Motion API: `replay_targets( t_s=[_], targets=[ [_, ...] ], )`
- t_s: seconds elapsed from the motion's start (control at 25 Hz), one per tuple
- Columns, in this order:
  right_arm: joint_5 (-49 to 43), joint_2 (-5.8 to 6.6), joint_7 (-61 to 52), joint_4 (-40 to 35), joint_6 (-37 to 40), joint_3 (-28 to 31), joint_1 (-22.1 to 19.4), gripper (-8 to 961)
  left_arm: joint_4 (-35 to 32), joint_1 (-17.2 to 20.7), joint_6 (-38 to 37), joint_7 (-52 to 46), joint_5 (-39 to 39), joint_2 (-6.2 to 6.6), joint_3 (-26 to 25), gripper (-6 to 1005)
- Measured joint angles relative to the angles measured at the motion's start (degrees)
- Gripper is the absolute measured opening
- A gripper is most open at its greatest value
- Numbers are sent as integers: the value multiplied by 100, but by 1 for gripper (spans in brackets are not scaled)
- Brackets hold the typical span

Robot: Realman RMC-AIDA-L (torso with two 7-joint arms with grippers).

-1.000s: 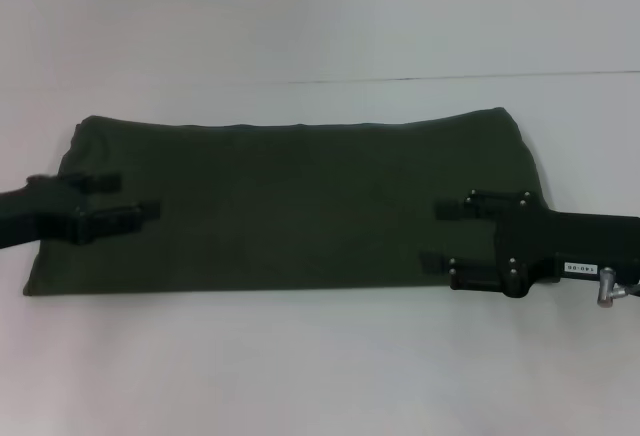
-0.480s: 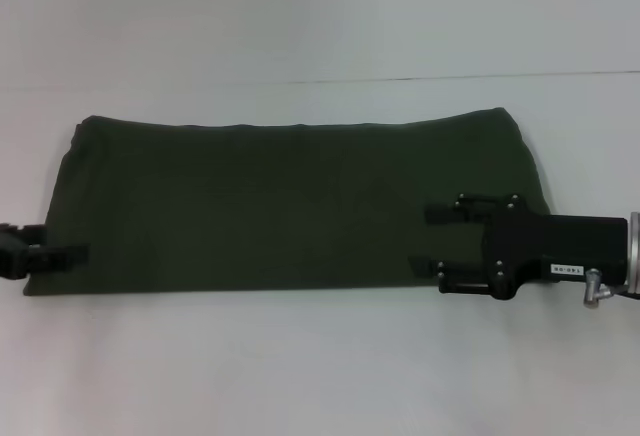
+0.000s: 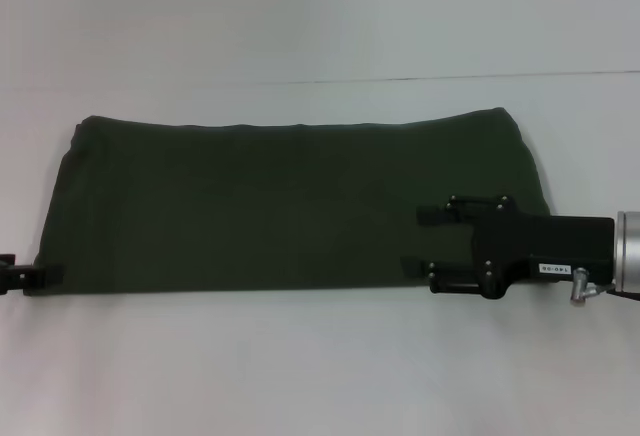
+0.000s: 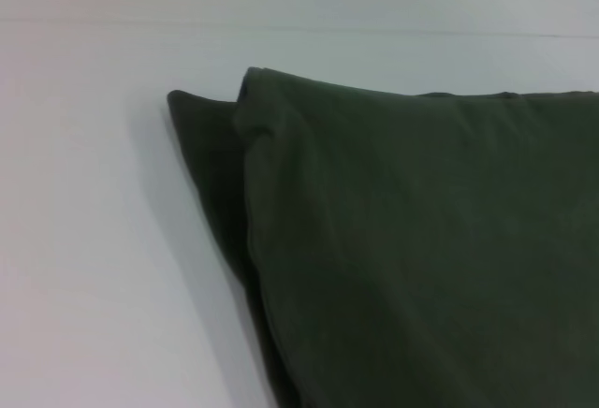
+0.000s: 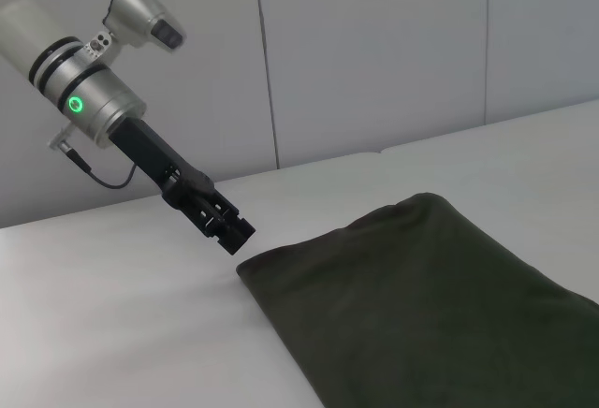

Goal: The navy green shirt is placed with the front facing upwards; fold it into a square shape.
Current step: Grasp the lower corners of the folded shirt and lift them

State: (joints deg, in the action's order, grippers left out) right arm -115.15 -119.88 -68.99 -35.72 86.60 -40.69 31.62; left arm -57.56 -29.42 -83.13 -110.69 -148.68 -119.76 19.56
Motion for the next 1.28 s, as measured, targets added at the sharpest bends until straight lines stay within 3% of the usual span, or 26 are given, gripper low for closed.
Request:
replay_targets(
  t_s=[1.16, 1.28],
  targets=[
    [2, 0, -125, 79, -207, -1, 92, 750, 501, -62, 830, -180, -161, -42, 444, 825],
    [2, 0, -166, 66, -251, 0, 99, 750, 473, -52, 910, -188, -161, -55, 461, 789]
  ],
)
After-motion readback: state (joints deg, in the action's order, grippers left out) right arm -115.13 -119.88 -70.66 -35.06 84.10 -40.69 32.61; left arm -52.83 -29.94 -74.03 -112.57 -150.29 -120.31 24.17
